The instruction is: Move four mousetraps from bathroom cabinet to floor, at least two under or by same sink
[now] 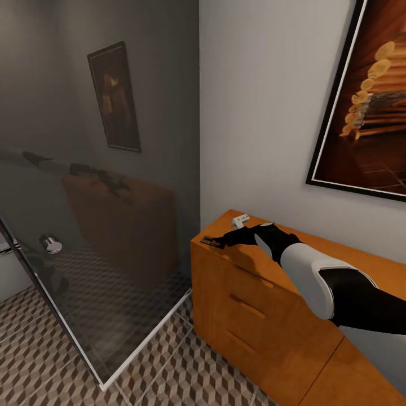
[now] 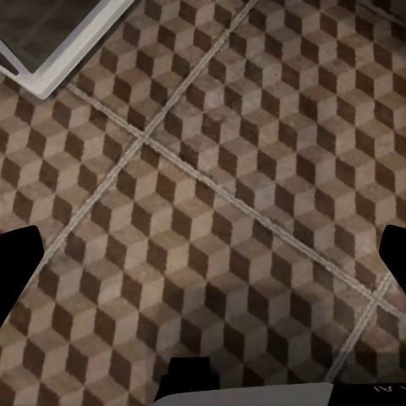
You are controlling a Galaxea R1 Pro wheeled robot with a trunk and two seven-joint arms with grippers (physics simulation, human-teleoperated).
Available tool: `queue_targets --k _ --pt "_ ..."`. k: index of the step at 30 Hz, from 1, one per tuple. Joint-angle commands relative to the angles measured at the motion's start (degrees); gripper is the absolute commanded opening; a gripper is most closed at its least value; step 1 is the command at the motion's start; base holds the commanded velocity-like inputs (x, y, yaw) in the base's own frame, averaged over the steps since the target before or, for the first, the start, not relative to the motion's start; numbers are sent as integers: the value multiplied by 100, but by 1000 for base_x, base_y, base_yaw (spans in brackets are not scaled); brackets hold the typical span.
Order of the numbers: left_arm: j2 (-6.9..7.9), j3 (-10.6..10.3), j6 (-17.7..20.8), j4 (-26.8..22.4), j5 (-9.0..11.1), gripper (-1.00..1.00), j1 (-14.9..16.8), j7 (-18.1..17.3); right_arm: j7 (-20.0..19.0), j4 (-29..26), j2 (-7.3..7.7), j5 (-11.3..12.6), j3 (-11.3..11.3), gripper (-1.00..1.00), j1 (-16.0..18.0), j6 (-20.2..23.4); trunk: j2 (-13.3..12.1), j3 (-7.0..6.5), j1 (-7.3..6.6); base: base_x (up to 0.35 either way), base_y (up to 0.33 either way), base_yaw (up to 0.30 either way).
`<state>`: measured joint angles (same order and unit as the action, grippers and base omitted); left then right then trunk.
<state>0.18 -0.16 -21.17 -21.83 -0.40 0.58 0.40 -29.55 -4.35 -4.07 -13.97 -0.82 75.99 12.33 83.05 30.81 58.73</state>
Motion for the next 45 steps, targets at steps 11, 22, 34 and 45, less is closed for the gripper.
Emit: queue_targets --k 11,22,34,45 --pt "0 -2 -18 34 -4 100 3 4 -16 -13 1 -18 -5 100 3 41 3 6 0 0 50 0" --pt "2 -2 -18 71 -13 100 3 4 -16 -13 2 -18 -5 100 -2 42 3 6 0 0 79 0" --pt "1 -2 -20 74 -13 100 3 4 -16 3 3 -18 -5 100 -1 42 3 6 0 0 4 0" --pt "-1 -2 -19 74 -13 100 3 4 -45 20 28 -18 -5 100 -1 34 3 6 0 0 0 0"
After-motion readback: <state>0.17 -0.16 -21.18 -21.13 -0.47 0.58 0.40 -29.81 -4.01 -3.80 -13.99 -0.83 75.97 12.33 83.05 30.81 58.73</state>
